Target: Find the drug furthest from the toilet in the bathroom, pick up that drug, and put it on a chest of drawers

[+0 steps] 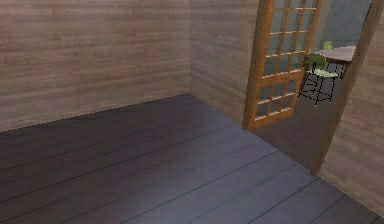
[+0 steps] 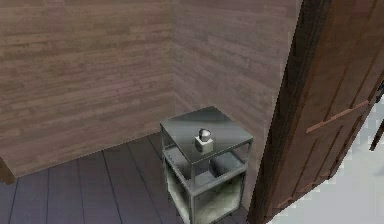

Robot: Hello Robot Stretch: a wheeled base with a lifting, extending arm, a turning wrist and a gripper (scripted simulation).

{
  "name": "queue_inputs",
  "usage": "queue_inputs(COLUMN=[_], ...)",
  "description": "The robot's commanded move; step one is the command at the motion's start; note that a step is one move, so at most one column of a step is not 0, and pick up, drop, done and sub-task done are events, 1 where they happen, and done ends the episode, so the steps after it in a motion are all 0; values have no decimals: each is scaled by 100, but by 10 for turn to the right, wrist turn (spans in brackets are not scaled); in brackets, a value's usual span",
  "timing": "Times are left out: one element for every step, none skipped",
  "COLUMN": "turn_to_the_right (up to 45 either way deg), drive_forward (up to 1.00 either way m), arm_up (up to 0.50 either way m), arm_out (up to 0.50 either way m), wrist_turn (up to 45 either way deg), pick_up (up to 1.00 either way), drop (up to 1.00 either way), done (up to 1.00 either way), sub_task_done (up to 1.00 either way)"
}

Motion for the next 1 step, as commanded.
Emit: queue_inputs(turn_to_the_right=[0], drive_forward=[0], arm_up=[30], arm_out=[0], wrist_turn=[0], pick_up=[0], drop=[0], done=[0], sub_task_done=[0])
